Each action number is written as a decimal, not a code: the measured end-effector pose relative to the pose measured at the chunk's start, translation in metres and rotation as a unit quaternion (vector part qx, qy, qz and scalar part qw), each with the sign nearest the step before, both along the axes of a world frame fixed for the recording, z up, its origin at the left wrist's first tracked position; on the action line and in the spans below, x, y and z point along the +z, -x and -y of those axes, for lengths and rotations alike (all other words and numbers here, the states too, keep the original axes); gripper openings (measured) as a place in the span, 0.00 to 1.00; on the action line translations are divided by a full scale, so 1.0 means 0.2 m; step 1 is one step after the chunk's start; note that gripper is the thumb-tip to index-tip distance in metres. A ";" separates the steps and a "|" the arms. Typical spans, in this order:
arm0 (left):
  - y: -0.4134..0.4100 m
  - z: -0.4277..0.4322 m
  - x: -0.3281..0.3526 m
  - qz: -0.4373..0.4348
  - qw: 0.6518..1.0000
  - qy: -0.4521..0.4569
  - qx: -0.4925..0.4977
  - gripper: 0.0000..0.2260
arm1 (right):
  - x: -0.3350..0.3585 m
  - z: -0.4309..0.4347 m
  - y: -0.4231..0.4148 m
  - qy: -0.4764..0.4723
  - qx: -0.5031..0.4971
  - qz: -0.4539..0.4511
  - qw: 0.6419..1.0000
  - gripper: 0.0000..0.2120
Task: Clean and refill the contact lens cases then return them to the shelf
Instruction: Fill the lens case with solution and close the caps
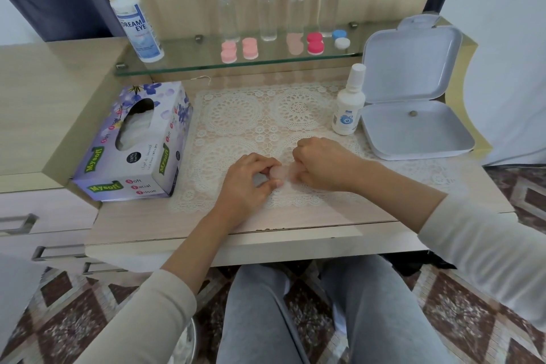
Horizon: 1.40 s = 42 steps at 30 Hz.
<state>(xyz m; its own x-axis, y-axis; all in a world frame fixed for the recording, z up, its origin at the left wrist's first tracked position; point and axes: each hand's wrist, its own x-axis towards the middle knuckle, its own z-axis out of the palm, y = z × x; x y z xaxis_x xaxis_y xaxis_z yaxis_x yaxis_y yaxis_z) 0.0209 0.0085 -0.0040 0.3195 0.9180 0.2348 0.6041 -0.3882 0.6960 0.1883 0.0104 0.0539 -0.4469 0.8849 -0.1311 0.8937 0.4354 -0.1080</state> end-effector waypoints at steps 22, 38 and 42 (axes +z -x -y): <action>0.00 0.00 0.00 -0.001 1.000 -0.015 0.002 0.13 | 0.02 -0.04 -0.03 0.006 0.005 -0.041 0.999 0.10; 0.02 0.01 0.05 -0.031 0.999 0.010 -0.038 0.13 | -0.03 0.03 0.00 -0.039 -0.060 -0.018 0.997 0.10; 0.03 0.00 0.09 -0.041 0.997 0.037 -0.051 0.12 | -0.02 0.02 -0.01 -0.031 -0.053 -0.031 0.998 0.12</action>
<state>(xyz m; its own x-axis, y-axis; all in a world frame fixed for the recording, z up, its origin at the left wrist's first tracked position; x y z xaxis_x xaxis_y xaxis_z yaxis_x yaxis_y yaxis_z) 0.0140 0.0075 0.0146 0.4277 0.8934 0.1379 0.6193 -0.4007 0.6752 0.1912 0.0065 0.0497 -0.3560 0.9331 -0.0502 0.9276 0.3465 -0.1395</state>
